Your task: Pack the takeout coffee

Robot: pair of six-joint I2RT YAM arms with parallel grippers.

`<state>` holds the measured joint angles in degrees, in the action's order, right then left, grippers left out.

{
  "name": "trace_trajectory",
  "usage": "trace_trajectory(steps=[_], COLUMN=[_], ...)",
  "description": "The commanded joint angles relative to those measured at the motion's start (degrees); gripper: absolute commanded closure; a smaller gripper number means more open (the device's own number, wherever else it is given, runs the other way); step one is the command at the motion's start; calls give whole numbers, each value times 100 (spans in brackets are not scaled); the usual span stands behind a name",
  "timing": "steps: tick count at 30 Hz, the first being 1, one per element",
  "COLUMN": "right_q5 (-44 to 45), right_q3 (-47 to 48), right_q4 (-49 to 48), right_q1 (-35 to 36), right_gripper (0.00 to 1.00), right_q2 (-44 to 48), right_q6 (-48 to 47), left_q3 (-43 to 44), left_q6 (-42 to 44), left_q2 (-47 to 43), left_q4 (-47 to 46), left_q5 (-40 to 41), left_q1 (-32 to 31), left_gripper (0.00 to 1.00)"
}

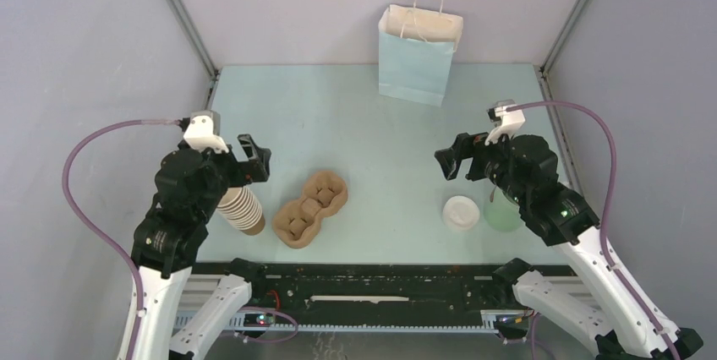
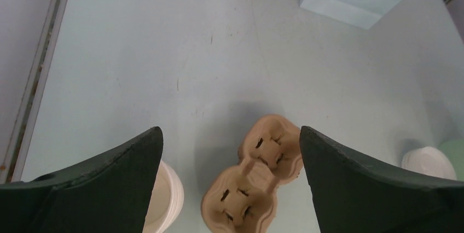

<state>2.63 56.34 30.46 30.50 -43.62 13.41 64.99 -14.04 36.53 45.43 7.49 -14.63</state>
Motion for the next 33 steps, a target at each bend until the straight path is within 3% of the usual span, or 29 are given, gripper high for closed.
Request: trace_trajectory(steps=[1, 8, 14, 22, 27, 33], right_q5=[178, -176, -348, -382, -401, -400], right_q3=[20, 23, 26, 20, -31, -81], right_q4=[-357, -438, -387, -356, -391, -409], right_q1=[119, 192, 227, 239, 239, 238], right_gripper=[0, 0, 0, 0, 0, 0], right_q2=[117, -216, -382, -416, -433, -428], right_q6=[27, -148, -274, -378, -400, -393], left_q3=[347, 703, 629, 333, 141, 8], left_q6=[21, -393, -484, -521, -560, -612], left_q2=[16, 384, 662, 1100, 1190, 1153], left_q4=[886, 2276, 2435, 2203, 2132, 2018], left_q5=[185, 1228, 1424, 1546, 1578, 1635], left_q1=[75, 91, 100, 101, 101, 101], left_gripper=[2, 4, 7, 39, 42, 55])
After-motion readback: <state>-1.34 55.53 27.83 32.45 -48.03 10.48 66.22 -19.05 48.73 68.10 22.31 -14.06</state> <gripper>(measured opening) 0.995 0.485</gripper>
